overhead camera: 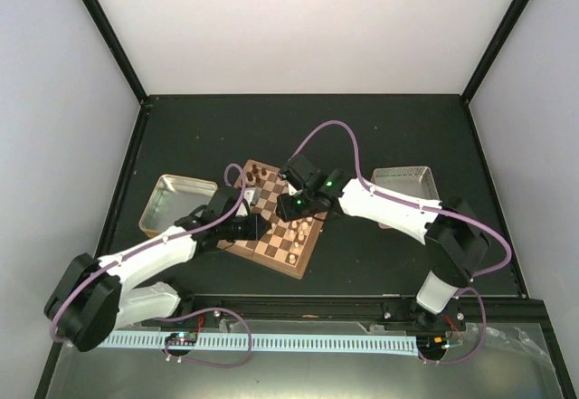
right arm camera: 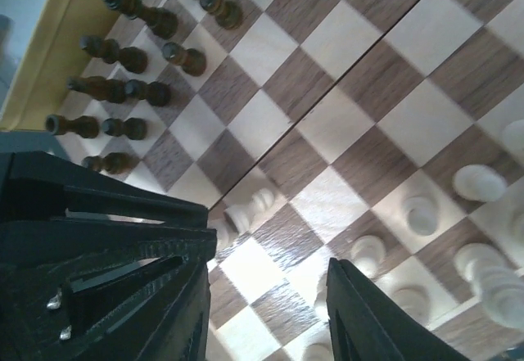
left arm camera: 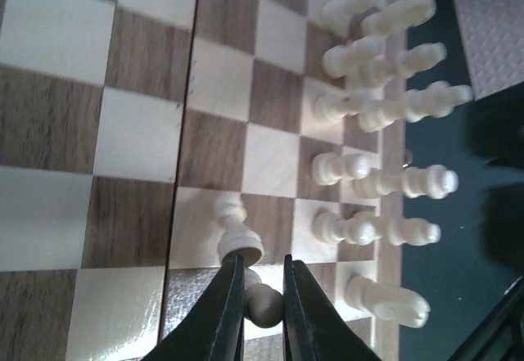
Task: Set up the chess pieces on the board
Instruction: Pick up the chess piece from the chessboard, then place the chess piece on the chessboard.
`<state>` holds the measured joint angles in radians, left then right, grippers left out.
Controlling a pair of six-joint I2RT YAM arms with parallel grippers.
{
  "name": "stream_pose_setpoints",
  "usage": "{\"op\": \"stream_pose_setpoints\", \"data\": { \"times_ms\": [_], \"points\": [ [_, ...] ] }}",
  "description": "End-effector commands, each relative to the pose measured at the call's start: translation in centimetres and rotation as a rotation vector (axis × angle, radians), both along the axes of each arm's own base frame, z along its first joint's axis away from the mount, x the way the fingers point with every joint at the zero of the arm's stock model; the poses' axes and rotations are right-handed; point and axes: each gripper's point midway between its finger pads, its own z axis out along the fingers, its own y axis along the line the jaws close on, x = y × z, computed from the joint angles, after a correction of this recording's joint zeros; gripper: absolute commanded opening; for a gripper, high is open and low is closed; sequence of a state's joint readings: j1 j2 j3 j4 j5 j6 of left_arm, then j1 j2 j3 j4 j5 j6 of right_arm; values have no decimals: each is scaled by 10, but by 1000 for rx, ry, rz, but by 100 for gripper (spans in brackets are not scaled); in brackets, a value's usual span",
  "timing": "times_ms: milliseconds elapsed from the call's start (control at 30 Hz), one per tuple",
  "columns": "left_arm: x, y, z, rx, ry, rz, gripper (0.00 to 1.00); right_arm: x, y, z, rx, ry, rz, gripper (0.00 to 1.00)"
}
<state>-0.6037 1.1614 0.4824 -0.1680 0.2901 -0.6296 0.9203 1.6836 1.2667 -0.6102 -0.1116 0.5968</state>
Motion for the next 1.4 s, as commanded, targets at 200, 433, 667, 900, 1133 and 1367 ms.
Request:
{"op": "stream_pose_setpoints", "data": {
  "times_ms": [200, 433, 667, 900, 1133, 1367],
  "points": [
    [4, 0, 51, -54, -209, -42, 2, -7, 18, 15, 218, 129, -59, 50],
    [2, 2, 62, -64, -232, -40, 1, 1, 13, 20, 296, 144, -98, 49],
    [-12, -10, 57, -31, -239, -122, 2, 11, -10, 23, 217, 28, -141, 49],
    [-36, -23, 32, 140, -226, -198, 2, 25, -36, 26, 149, -56, -237, 49],
    [-49, -37, 8, 215, -193, -267, 2, 30, -50, 26, 123, -65, -285, 49],
    [-46, -46, 1, 218, -200, -289, 2, 30, -55, 26, 92, -57, -290, 49]
  ]
}}
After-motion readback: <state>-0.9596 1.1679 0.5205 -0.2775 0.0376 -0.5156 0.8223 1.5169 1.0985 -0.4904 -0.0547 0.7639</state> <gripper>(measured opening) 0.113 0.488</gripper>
